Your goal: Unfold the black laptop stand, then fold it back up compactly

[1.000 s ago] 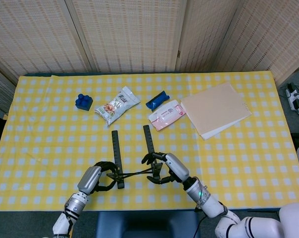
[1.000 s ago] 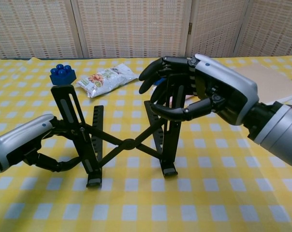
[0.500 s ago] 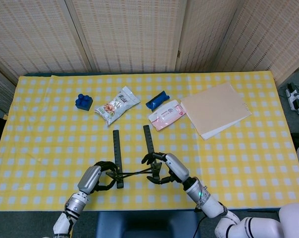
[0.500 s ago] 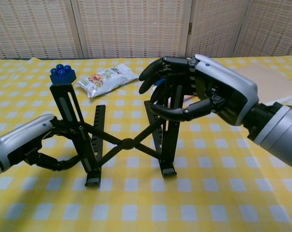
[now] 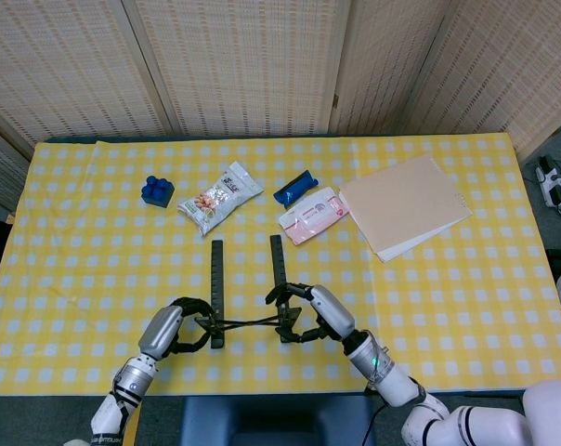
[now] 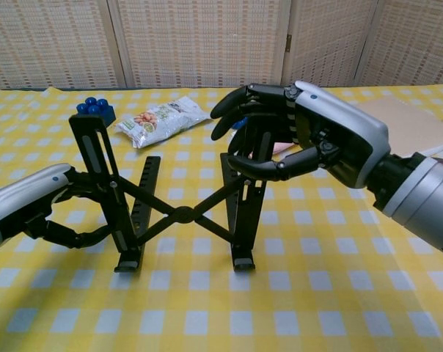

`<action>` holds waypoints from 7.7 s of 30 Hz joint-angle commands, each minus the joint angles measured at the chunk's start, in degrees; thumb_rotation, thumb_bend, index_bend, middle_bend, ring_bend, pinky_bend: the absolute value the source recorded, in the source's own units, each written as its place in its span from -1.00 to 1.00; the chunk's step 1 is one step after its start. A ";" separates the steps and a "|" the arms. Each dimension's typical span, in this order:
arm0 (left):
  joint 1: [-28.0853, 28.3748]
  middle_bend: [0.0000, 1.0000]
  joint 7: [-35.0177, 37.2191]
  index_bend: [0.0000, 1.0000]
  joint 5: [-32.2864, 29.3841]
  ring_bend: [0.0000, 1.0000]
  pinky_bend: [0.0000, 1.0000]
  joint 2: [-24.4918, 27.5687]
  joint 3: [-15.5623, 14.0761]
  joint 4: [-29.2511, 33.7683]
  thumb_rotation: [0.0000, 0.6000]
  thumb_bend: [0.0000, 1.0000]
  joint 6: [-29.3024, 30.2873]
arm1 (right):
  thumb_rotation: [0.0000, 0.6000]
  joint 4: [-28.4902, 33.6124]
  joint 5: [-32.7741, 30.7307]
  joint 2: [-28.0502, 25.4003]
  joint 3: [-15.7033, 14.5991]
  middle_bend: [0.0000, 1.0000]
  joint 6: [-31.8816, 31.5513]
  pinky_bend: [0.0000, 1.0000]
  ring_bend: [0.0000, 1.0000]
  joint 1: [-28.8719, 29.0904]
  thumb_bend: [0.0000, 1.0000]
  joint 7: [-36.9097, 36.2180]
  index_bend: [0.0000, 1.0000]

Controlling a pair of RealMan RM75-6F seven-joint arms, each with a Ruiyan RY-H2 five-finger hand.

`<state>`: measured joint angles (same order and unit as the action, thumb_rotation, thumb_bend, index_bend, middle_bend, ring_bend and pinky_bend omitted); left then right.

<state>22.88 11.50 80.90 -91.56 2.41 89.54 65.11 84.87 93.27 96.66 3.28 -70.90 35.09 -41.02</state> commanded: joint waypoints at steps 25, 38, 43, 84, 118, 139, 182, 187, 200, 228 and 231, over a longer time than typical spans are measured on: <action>-2.42 -0.49 7.90 -0.46 6.30 -0.81 -0.79 9.24 -1.19 4.90 1.00 0.03 6.70 | 1.00 -2.56 -6.11 1.41 6.09 -0.91 4.86 -0.99 -0.92 3.48 -0.35 4.07 -1.00; -4.48 -0.51 8.09 -0.45 8.30 -0.87 -0.86 12.76 0.74 5.41 1.00 0.03 13.60 | 1.00 -7.69 -12.27 4.17 12.31 -1.00 5.65 -1.00 -1.00 5.51 -0.35 11.26 -1.00; -3.18 -0.51 7.79 -0.36 6.67 -0.84 -0.86 13.82 2.14 3.55 1.00 0.02 11.56 | 1.00 -6.41 -9.88 1.64 11.96 -1.00 2.53 -1.00 -1.00 4.37 -0.35 12.66 -1.00; 21.62 -1.00 -17.01 -1.00 -6.52 -1.00 -1.00 -3.72 8.51 -28.97 1.00 -0.54 -19.52 | 1.00 -25.12 10.30 4.63 -2.36 -1.00 -1.27 -1.00 -1.00 3.74 -0.57 49.46 -1.00; 22.43 -1.00 -14.10 -0.90 -9.82 -1.00 -1.00 -7.24 7.96 -30.80 1.00 -0.53 -19.68 | 1.00 -61.27 11.01 25.51 -5.91 -1.00 -7.32 -1.00 -1.00 7.32 -0.57 36.09 -1.00; 22.82 -1.00 -10.56 -0.90 -11.77 -1.00 -1.00 -6.48 8.33 -28.33 1.00 -0.53 -22.39 | 1.00 -71.03 12.16 30.22 -9.38 -1.00 -13.05 -1.00 -1.00 9.00 -0.57 36.08 -1.00; 16.62 -1.00 -5.28 -0.93 -8.63 -1.00 -1.00 7.34 7.71 -14.11 1.00 -0.53 -12.46 | 1.00 -25.21 7.93 2.73 -9.85 -1.00 8.74 -1.00 -1.00 22.72 -0.57 38.05 -1.00; 15.54 -1.00 -4.24 -0.93 -7.88 -1.00 -1.00 9.88 7.50 -12.57 1.00 -0.53 -11.27 | 1.00 -15.94 2.81 -2.12 -6.37 -1.00 21.22 -1.00 -1.00 26.93 -0.57 45.39 -1.00; 14.76 -1.00 -1.09 -0.95 -8.04 -1.00 -1.00 10.61 7.33 -13.73 1.00 -0.53 -11.72 | 1.00 -18.19 -1.80 0.64 -2.32 -1.00 34.42 -1.00 -1.00 32.88 -0.57 51.50 -1.00; 13.81 -1.00 2.82 -0.96 -7.49 -1.00 -1.00 10.60 7.42 -15.84 1.00 -0.53 -11.37 | 1.00 -24.54 -5.12 6.37 -0.86 -1.00 44.34 -1.00 -1.00 38.37 -0.57 52.41 -1.00; 13.64 -1.00 3.19 -0.96 -7.33 -1.00 -1.00 10.51 7.37 -16.09 1.00 -0.53 -11.18 | 1.00 -24.83 -4.83 6.69 -0.80 -0.92 43.62 -1.00 -1.00 38.43 -0.57 51.90 -1.00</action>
<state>36.54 14.69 73.55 -81.03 9.80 73.47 53.92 60.14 88.34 103.25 2.44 -27.11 73.49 11.02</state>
